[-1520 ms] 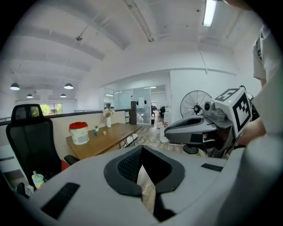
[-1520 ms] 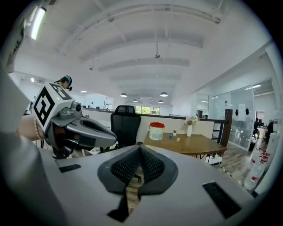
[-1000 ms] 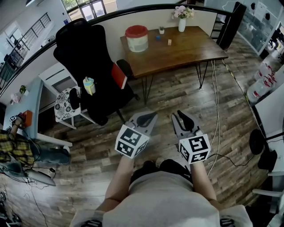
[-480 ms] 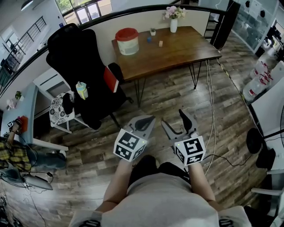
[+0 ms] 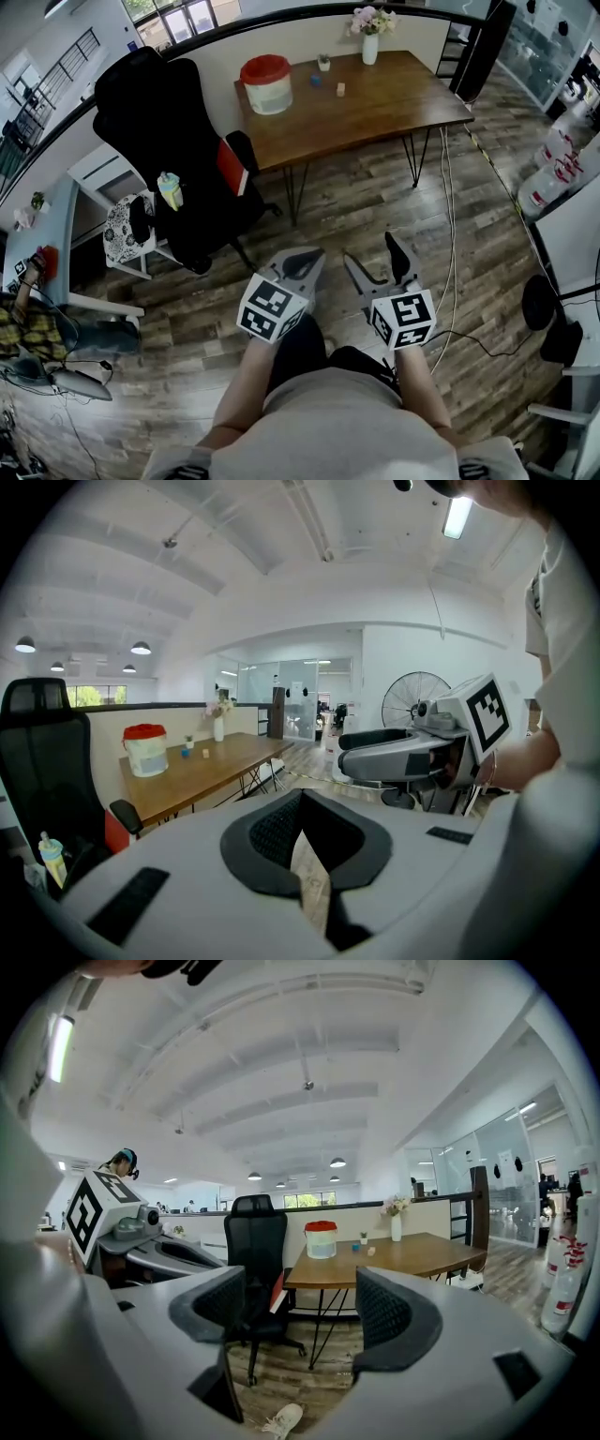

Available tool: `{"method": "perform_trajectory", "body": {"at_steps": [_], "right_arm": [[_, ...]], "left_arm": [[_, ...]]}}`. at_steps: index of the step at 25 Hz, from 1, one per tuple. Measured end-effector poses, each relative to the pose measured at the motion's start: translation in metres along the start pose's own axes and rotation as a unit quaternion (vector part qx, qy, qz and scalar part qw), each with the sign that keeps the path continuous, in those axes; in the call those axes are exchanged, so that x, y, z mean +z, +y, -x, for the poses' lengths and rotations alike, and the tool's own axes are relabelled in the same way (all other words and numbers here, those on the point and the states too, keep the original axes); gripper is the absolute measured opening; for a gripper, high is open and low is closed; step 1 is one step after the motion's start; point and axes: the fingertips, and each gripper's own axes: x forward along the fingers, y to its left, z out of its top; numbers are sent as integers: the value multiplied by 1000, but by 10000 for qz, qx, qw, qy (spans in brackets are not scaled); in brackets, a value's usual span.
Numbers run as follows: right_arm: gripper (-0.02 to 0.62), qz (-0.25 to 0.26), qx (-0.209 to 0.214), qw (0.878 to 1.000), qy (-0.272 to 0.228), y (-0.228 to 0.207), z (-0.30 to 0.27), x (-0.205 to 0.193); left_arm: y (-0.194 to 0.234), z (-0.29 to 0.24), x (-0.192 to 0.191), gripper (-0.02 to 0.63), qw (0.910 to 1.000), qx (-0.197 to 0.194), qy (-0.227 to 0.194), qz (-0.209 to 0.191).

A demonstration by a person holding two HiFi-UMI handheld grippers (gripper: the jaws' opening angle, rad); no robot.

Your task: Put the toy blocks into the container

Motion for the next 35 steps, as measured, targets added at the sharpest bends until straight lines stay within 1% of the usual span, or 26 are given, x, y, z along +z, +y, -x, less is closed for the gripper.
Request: {"method": "perform_trajectory", "body": {"at_steps": [3, 7, 10, 13, 22, 25, 27, 30, 35], "right_arm": [[359, -44, 9, 10000, 48, -10, -18, -1], [359, -53, 23, 9999, 141, -23, -49, -1], [359, -37, -61, 9997, 242, -41, -76, 2], [357, -71, -171, 9993, 320, -60, -107, 9], [357, 31, -416, 9989, 215, -97, -206, 45], [347, 61, -542, 9985, 73, -106, -235, 57], [345, 107, -574, 9983, 86, -110, -254, 59], [345, 119, -587, 9980, 187, -115, -276, 57], [347, 142, -514, 9980, 333, -117, -299, 55]], "left_arm": [[16, -13, 4, 15, 10000, -27, 8, 20], [48, -37, 11, 15, 9999, -76, -1, 69], [75, -58, 23, 15, 9999, -130, -59, 94], [99, -81, 34, 16, 9996, -274, -24, 41], [198, -130, 67, 15, 9989, -455, -47, -66], [232, -142, 74, 15, 9988, -481, -72, -63], [252, -148, 76, 15, 9988, -478, -86, -29], [271, -155, 79, 15, 9986, -523, -105, -9], [288, -164, 79, 16, 9982, -582, -108, 77]]}}
